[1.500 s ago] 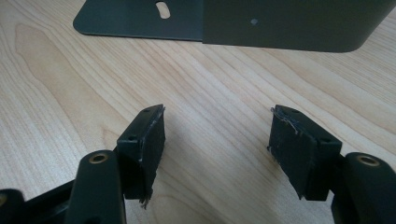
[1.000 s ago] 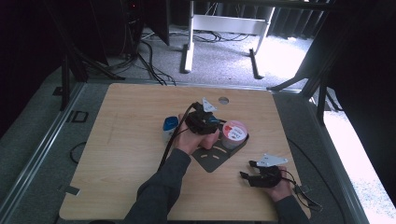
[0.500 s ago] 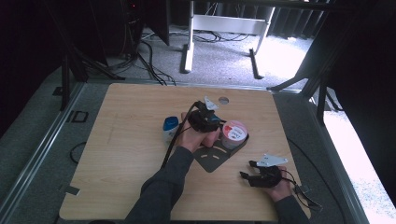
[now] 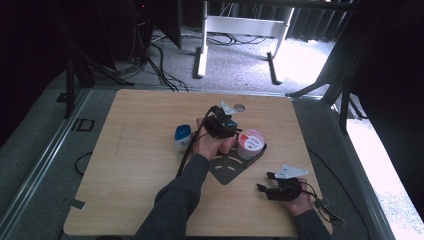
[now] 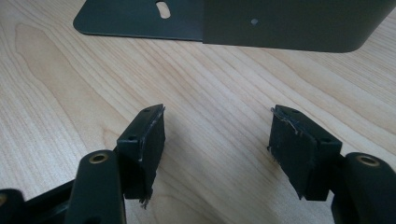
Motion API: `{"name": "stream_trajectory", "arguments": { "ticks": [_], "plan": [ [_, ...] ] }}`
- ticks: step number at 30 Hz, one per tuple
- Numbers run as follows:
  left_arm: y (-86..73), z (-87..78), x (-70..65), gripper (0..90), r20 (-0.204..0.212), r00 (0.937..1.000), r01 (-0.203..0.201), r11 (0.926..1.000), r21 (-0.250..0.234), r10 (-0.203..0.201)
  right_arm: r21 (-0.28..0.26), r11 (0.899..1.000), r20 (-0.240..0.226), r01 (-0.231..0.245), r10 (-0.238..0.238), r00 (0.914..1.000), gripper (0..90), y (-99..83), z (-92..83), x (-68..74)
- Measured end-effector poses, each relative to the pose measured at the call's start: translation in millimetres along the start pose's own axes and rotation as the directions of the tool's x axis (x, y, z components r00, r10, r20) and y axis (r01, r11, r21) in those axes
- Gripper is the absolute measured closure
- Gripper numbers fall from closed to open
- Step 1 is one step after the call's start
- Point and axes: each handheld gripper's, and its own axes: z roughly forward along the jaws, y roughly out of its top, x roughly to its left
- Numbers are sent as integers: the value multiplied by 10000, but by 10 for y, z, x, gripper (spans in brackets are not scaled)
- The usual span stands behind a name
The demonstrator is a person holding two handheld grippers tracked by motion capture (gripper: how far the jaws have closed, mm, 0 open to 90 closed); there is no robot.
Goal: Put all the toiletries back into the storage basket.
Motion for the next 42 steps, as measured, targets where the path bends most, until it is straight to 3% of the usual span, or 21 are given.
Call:
{"name": "stream_trajectory", "arguments": {
  "ticks": [9, 17, 42],
  "plan": [
    [44, 127, 7, 527, -175, 9998, 103, 9999, -16, -103, -1, 10000, 1, -1, 1, 10000, 356, 0, 0, 0],
    [45, 216, 31, 527, -250, 9982, 546, 9985, 29, -545, 0, 10000, 2, -2, 2, 10000, 356, 0, 0, 0],
    [132, 332, 44, 527, -633, 9948, 804, 9968, 36, -800, -5, 10000, -2, 32, -32, 10000, 354, 0, 0, -1]
  ]
}}
